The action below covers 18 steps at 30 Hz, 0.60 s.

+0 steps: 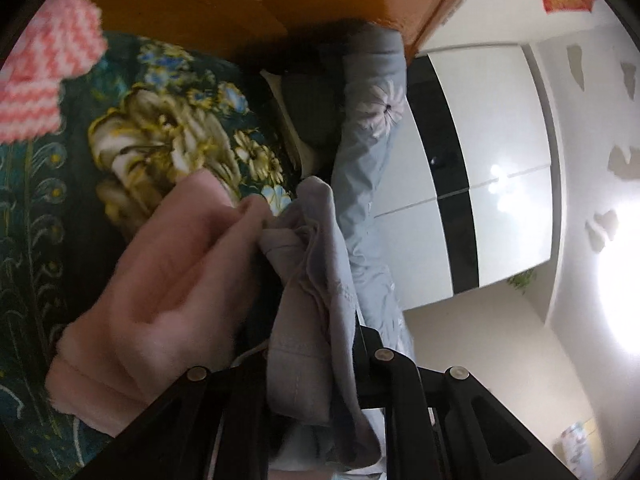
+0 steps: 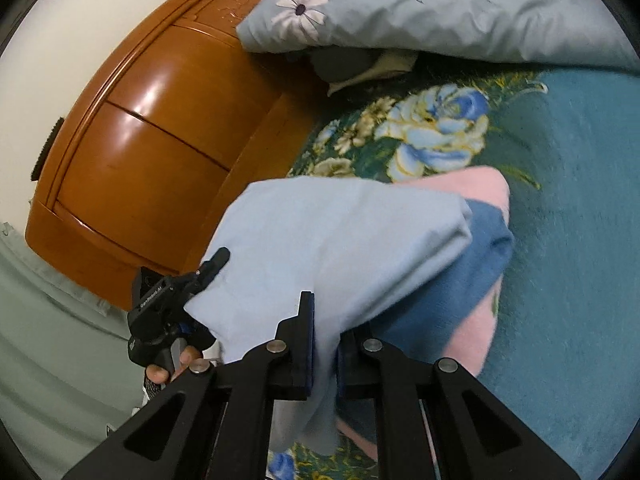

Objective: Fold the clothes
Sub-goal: 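Lower the folded shirt onto the pink and blue towel stack with both grippers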

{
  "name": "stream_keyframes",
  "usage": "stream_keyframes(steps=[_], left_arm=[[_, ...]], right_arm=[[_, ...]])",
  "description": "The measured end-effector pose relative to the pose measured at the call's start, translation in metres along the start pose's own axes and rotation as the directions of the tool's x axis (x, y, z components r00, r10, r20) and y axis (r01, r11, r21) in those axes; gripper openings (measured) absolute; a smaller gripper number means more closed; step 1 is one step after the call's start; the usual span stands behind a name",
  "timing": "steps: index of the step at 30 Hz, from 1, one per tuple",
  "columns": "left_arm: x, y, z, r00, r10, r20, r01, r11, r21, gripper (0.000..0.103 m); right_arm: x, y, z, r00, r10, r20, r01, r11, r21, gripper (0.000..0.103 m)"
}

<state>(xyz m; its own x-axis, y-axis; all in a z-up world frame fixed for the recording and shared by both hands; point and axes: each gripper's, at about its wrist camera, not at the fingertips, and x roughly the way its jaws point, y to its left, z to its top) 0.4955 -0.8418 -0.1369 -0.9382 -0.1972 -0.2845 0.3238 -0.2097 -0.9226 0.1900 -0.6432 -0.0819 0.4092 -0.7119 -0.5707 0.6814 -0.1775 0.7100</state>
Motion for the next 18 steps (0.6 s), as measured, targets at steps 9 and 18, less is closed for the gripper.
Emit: stream_keyframes(steps=[9, 18], left_arm=[[-0.001, -0.007, -0.010, 0.982, 0.188, -0.006, -0.188, 0.980, 0.061, 0.015], [-0.016, -0.020, -0.018, 0.967, 0.254, -0.021, -0.252, 0.964, 0.083, 0.024]], right_arm=[[0.013, -0.011, -0.012, 0.995, -0.090, -0.051, 0.091, 0.996, 0.013, 0.010], [-0.007, -0.004, -0.011, 0.988, -0.149, -0.029, 0.149, 0.989, -0.001, 0.030]])
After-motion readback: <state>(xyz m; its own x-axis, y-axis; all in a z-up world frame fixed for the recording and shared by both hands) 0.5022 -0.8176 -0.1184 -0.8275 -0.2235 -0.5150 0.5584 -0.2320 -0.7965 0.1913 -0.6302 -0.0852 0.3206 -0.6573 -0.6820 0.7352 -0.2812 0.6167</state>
